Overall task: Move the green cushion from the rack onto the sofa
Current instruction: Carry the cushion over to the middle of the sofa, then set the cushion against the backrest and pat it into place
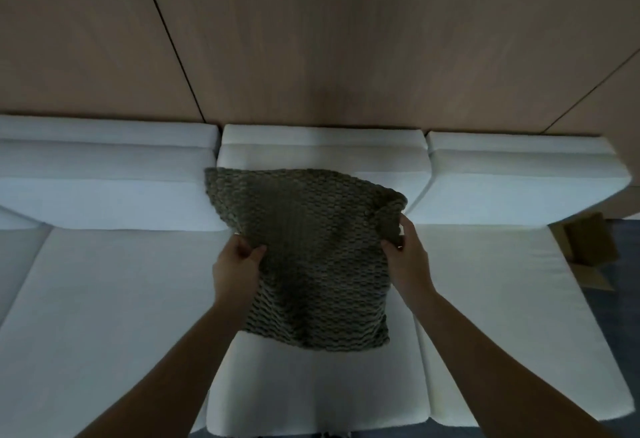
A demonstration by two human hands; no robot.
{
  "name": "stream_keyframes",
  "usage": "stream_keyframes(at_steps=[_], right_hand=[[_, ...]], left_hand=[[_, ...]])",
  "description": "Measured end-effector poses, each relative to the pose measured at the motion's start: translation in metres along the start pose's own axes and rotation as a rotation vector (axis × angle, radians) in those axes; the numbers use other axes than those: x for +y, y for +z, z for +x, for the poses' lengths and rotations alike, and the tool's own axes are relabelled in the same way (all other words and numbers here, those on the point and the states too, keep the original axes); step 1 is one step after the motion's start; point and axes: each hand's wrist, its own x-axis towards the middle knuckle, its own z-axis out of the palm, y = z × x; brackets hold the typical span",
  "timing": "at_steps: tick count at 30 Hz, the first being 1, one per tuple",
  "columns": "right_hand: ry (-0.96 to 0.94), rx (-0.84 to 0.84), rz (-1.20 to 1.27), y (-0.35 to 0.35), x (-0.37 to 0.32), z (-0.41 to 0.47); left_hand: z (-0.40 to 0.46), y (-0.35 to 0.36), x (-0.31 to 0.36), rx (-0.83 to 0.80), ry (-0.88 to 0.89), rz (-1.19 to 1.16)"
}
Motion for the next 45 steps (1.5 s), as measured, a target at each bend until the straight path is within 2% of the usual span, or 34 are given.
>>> stream_keyframes(at_steps=[8, 16, 18, 22, 26, 30, 33, 36, 39, 45], right_hand=[[-0.09, 0.03, -0.059, 0.016, 0.074, 0.038], [-0.166, 0.108, -0.028, 0.046, 0.113, 0.117], [-0.145, 0.117, -0.019, 0.052, 0.125, 0.14], [0.035, 0.136, 0.094, 0.06, 0.151, 0.174], [-0.006, 0.162, 0.05, 0.063, 0.166, 0.186], [-0.086, 0.161, 0.069, 0.062, 0.159, 0.2], [-0.158, 0.185, -0.041, 0.056, 0.14, 0.218], [-0.216, 0.234, -0.163, 0.047, 0.121, 0.229], [-0.24, 0.301, -0.123, 0.037, 0.109, 0.236], [-0.217, 0.274, -0.109, 0.035, 0.1, 0.246]], left_hand=[[0.022, 0.054, -0.053, 0.004, 0.006, 0.005], [0.101, 0.106, -0.071, 0.008, 0.106, 0.022], [0.125, 0.121, -0.079, -0.001, 0.106, 0.026], [0.163, 0.138, -0.11, -0.034, 0.035, -0.021], [0.185, 0.137, -0.129, -0.039, 0.063, 0.018], [0.202, 0.129, -0.115, 0.066, 0.192, -0.056], [0.219, 0.124, -0.085, 0.128, 0.332, -0.04], [0.231, 0.118, -0.054, 0.148, 0.321, -0.008], [0.241, 0.113, -0.038, 0.195, 0.348, -0.026], [0.248, 0.119, -0.024, 0.199, 0.34, -0.048]])
